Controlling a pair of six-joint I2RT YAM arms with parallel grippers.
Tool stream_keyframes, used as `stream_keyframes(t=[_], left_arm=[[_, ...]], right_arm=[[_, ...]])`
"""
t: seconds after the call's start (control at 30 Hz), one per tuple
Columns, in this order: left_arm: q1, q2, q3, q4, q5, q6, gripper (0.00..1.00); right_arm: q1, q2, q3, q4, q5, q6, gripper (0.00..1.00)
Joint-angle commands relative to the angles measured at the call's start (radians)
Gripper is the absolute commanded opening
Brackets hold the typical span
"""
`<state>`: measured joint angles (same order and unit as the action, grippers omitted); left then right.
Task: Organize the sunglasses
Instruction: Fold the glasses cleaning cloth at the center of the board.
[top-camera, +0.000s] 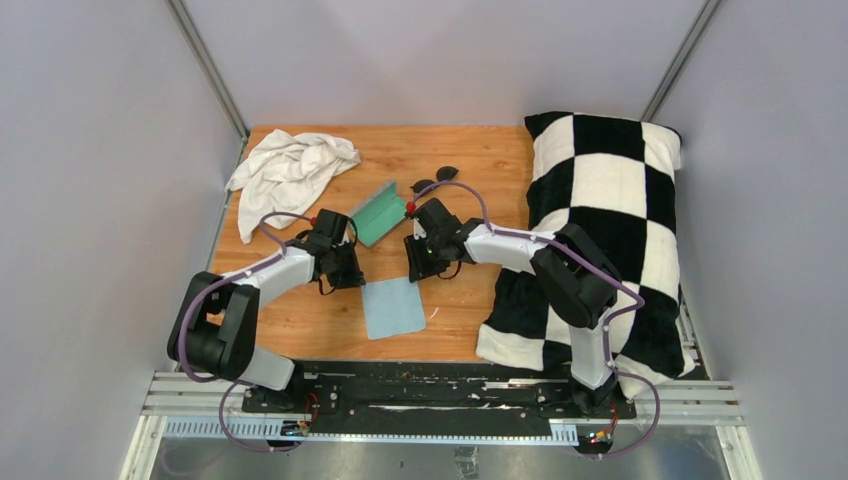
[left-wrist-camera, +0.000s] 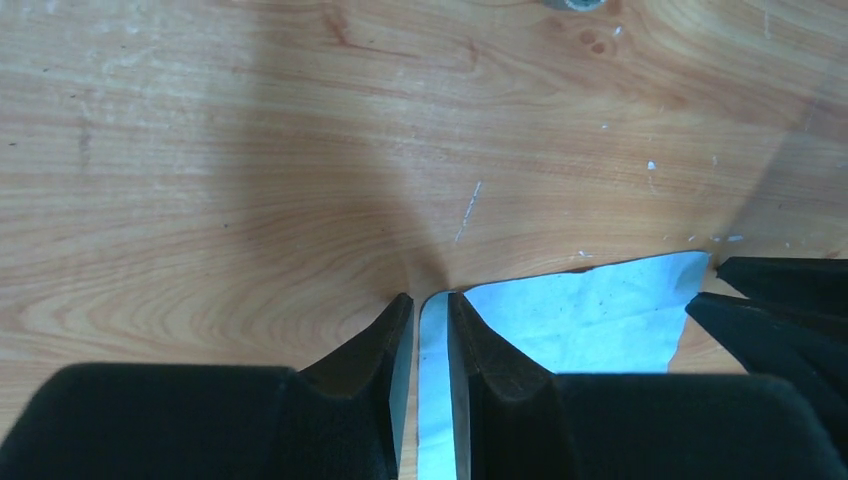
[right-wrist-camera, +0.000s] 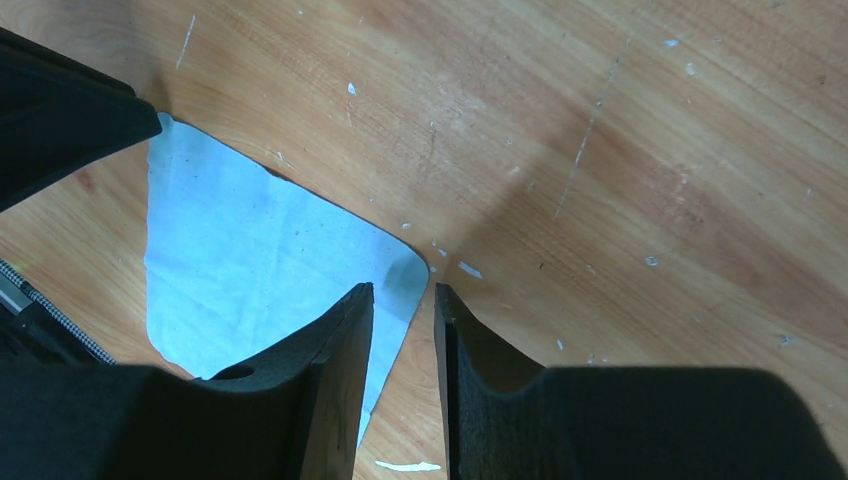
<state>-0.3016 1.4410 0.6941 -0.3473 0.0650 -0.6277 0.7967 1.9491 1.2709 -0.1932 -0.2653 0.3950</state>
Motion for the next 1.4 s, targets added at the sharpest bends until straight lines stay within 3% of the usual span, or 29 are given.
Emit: stream_keyframes(t=[0.0, 0.13, 0.37, 0.63, 0.87, 1.37], left_arm=[[0.001, 0.039, -0.026, 0.035, 0.035, -0.011, 0.21], [0.0, 0.045, -0.028, 0.057, 0.071, -0.011, 0.1], [0.0, 0.037, -0.023, 0.048, 0.073, -0.006, 0.0], [0.001, 0.028, -0.015, 0.038, 0.071, -0.005, 0.0], [0.0, -0.025, -0.005, 0.013, 0.055, -0.007, 0.0], [-0.001, -0.098, -0.016, 0.041, 0.12, 0.008, 0.0]], right_arm=[[0.02, 0.04, 0.021, -0.031, 0.013, -0.001, 0.34], [0.022, 0.049, 0.025, -0.03, 0.023, 0.001, 0.33], [0.022, 0.064, 0.044, -0.034, 0.025, -0.001, 0.27], [0.029, 0.08, 0.051, -0.038, 0.028, -0.001, 0.2], [0.029, 0.059, 0.046, -0.038, 0.036, -0.01, 0.0], [0.028, 0.008, -0.007, 0.03, 0.044, 0.001, 0.0]])
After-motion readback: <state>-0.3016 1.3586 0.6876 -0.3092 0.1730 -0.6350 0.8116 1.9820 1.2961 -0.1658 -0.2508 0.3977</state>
